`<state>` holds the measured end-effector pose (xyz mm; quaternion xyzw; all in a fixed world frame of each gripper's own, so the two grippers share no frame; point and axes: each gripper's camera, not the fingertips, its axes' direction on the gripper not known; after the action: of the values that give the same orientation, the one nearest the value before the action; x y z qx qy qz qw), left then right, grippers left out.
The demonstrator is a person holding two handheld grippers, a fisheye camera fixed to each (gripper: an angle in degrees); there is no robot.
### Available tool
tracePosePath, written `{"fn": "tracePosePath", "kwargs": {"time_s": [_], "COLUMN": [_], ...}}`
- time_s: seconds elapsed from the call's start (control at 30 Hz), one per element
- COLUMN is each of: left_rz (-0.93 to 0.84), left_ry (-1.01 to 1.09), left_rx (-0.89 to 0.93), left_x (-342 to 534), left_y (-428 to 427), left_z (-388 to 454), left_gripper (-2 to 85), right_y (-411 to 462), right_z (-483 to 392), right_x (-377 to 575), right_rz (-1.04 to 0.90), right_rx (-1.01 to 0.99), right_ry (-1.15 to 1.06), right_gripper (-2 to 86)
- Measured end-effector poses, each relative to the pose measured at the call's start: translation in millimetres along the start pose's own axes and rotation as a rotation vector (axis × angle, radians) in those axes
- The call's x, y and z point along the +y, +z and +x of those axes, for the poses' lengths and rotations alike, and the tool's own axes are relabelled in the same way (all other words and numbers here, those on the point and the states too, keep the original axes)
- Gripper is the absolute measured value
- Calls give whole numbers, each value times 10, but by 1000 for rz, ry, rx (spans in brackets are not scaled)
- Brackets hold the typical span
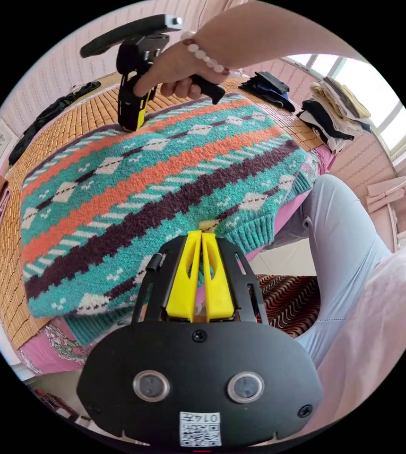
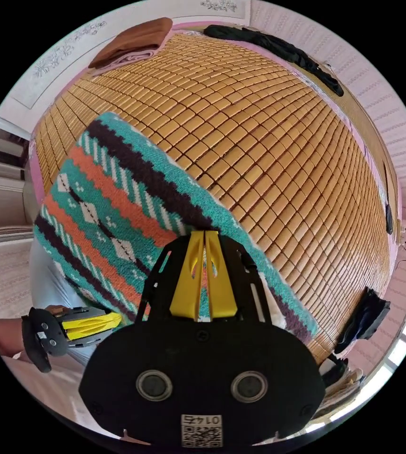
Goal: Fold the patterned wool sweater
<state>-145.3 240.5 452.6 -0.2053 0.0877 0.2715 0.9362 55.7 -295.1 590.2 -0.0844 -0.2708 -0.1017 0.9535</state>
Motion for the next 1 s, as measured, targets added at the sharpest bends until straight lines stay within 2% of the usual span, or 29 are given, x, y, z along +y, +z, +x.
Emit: {"fn": "tracePosePath", "kwargs": {"time_s": [0.07, 0.13, 0.17, 0.2, 0.3, 0.37, 0.4, 0.47, 0.53, 0.6, 0.73, 0.83, 1.0], "left_rz": [22, 145, 193, 253, 209, 196, 189, 143, 107, 128, 102, 43, 7], "left_ry": [-72, -130, -129, -120, -21, 56, 117, 196, 209, 231, 332, 355, 447], "left_rx": [52, 257, 296, 311, 232, 187, 158, 177, 301, 303, 190, 166, 55], "left_x": [61, 135, 153, 167, 65, 8, -28, -102, -223, -293, -400, -472, -600], "left_y": [-60, -202, -249, -322, -364, -352, -336, -290, -290, -355, -340, -227, -51], "left_z": [-73, -117, -105, -47, 213, 388, 513, 679, 790, 875, 1082, 1199, 1501], "left_gripper": [-10, -9, -9, -8, -4, 4, 38, 73, 89, 95, 130, 155, 167], "right_y": [-402, -699, -844, -897, -983, -963, -961, -958, -990, -1040, -1126, -1529, -2226], "right_z": [343, 578, 729, 800, 1106, 1247, 1277, 1407, 1526, 1669, 1989, 2095, 2199], "right_x": [611, 1309, 1831, 2092, 3272, 3862, 3960, 4231, 4370, 4457, 4613, 4825, 5231], "right_rz": [133, 256, 309, 320, 283, 252, 247, 230, 244, 278, 220, 307, 468], "right_rx": [-101, -151, -173, -177, -209, -331, -360, -417, -425, -500, -619, -640, -804], "right_ry": [134, 237, 324, 369, 595, 673, 686, 750, 807, 818, 831, 745, 616], "right_gripper": [-1, 3, 8, 10, 57, 88, 95, 118, 128, 125, 46, 27, 21]}}
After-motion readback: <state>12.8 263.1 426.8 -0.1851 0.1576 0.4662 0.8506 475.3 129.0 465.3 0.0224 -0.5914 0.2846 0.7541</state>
